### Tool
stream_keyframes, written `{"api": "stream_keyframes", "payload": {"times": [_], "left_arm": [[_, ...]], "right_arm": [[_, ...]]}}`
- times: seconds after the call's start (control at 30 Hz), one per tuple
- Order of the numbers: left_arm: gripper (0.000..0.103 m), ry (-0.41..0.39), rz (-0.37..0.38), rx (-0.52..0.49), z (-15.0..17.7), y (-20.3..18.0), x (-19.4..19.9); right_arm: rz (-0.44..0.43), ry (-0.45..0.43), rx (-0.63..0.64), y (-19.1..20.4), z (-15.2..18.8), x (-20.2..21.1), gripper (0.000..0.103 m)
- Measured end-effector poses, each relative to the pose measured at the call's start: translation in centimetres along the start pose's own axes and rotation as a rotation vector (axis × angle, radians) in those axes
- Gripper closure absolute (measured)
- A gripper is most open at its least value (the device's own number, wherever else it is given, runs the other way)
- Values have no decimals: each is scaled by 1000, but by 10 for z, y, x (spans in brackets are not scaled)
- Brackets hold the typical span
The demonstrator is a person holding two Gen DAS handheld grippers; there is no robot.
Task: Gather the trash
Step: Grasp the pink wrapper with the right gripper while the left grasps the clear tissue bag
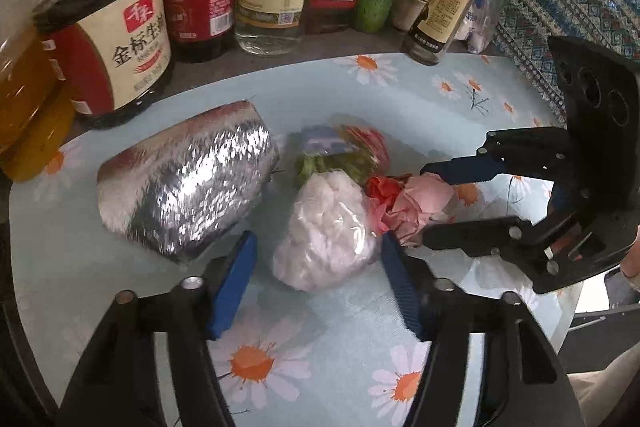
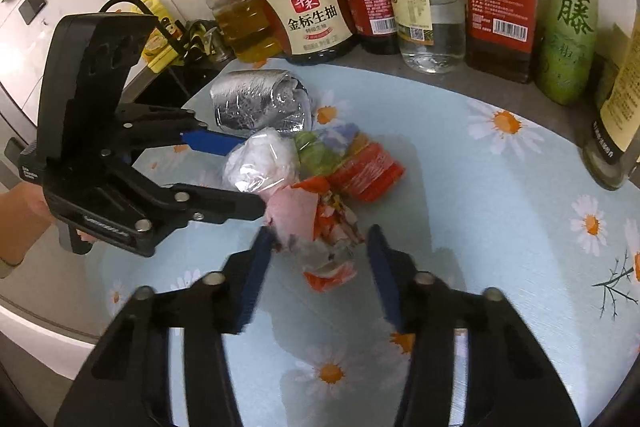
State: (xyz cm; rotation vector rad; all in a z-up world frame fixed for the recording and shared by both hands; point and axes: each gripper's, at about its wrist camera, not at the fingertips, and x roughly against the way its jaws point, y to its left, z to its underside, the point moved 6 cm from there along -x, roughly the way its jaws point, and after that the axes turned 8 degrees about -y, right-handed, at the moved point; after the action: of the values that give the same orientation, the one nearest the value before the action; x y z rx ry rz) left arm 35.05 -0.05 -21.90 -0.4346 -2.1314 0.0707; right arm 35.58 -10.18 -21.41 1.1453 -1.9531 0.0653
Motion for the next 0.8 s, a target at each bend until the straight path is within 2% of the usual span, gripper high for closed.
{"api": "stream_keyframes", "payload": {"times": [0.1, 0.27, 0.5, 0.8], "left_arm": [[53, -9, 0, -6, 1, -1, 0], [54, -23, 2, -11, 3, 0, 7], [54, -44, 4, -1, 9, -2, 20], [54, -70, 5, 2, 32, -7, 48]], "right_arm": [[-4, -5, 3, 1, 1, 2, 62], [8, -23, 13, 4, 3, 8, 68], [15, -51, 8, 11, 4, 19, 70], [45, -64, 16, 30, 13, 33, 73]]}}
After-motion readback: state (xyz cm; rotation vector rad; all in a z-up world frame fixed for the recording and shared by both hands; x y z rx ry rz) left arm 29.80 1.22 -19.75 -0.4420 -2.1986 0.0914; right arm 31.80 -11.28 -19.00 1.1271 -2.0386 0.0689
